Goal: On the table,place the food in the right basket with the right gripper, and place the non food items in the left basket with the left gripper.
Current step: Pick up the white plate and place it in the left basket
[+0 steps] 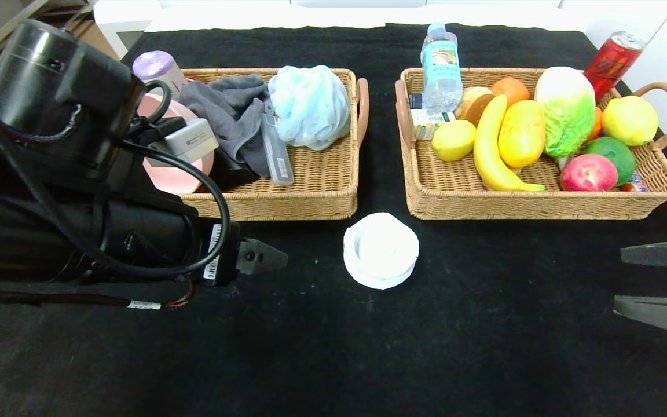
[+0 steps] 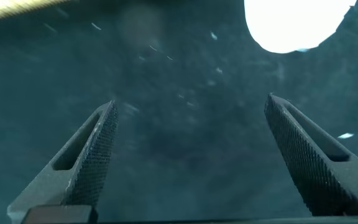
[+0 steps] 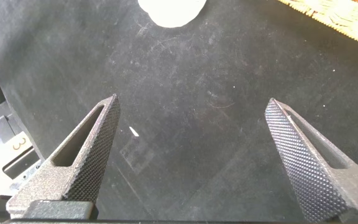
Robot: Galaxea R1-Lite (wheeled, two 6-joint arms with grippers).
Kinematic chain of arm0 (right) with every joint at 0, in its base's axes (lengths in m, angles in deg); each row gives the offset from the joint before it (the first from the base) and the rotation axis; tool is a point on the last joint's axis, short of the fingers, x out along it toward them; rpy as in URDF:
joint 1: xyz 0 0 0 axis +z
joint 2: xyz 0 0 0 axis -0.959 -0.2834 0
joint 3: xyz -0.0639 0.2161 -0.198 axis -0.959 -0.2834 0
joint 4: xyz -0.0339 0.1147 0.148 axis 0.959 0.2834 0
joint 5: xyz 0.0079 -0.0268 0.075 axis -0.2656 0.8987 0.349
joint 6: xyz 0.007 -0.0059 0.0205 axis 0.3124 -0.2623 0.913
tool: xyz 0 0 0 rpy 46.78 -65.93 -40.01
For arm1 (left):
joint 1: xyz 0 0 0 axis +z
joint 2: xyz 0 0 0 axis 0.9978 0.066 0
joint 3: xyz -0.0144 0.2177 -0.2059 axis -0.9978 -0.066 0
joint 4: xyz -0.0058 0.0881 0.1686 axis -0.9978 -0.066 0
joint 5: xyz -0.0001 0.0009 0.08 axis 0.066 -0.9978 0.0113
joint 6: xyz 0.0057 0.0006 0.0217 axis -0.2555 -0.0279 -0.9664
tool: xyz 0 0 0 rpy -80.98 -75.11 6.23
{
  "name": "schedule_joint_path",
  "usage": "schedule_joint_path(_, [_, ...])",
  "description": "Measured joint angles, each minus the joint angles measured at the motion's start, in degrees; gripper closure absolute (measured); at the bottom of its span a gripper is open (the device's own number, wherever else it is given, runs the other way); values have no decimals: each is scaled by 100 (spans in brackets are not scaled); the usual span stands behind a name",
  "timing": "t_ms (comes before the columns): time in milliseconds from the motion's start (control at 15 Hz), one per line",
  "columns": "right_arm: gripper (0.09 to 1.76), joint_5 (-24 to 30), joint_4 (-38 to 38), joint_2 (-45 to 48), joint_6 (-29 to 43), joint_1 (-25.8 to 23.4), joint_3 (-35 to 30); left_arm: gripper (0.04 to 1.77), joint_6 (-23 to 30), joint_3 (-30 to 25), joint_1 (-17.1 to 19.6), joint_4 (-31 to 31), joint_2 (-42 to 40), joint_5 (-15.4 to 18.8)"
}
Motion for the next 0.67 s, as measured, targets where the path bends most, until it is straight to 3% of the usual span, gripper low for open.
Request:
schedule_joint_path(200, [14, 0, -5, 0, 0, -12, 5, 10, 516, 596, -310, -385, 491, -227])
schedule_joint_path(667, [14, 0, -129, 7, 6, -43, -12, 9, 1248, 1337, -817, -372, 1462, -931])
